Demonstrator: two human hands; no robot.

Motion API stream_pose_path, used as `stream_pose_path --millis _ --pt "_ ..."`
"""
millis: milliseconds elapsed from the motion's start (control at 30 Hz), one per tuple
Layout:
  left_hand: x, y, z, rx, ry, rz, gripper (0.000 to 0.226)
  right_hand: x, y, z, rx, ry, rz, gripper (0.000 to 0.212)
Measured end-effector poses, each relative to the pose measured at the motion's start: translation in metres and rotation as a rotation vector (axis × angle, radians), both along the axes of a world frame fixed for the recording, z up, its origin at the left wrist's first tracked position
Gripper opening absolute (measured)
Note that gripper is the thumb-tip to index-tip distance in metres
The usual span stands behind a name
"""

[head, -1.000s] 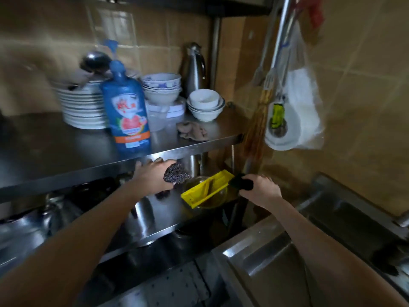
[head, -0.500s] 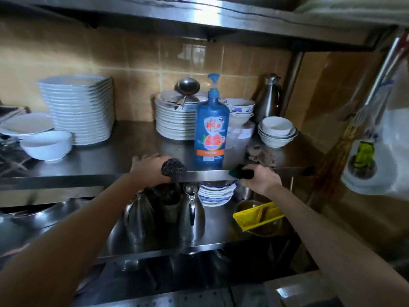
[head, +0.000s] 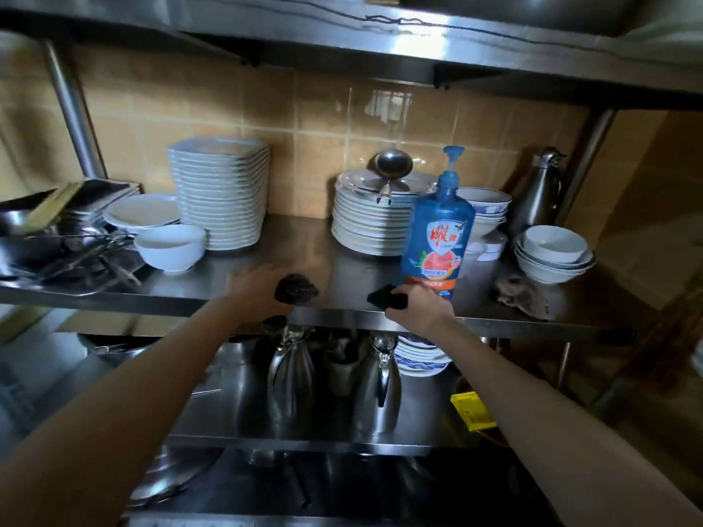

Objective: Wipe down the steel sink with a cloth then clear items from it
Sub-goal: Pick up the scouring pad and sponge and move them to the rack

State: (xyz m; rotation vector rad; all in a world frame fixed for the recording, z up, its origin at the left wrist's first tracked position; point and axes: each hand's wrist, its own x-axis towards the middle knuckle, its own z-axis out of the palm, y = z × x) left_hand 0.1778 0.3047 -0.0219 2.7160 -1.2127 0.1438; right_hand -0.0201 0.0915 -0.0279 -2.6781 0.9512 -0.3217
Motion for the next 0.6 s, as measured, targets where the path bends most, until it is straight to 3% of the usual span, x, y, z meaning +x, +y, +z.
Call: stream_pose_path --millis 600 --pt "0.056 -0.053 -0.013 0.002 0.117 -0.154 0.073 0.085 -0.004 -0.029 -0.099 -0.001 -0.047 0.048"
